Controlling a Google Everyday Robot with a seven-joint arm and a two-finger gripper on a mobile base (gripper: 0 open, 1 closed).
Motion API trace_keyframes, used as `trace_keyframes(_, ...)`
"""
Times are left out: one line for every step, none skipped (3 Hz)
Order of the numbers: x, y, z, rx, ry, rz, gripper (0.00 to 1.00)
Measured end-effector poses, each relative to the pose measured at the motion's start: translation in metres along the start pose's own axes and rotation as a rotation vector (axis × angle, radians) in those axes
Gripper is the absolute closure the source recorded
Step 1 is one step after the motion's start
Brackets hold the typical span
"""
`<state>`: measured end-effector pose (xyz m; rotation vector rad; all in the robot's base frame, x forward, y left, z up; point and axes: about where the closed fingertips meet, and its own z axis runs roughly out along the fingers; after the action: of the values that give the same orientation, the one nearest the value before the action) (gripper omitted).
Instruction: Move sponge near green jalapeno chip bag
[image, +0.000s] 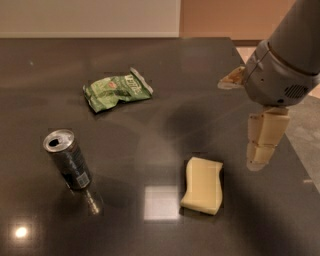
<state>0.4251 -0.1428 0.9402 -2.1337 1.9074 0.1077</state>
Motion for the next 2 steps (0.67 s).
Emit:
trace_keyframes(-0.013,0.016,0.025,-0.056,-0.007,-0.122,0.00)
trace_keyframes(-0.017,0.033,0.053,-0.111,-0.005,-0.231,0.00)
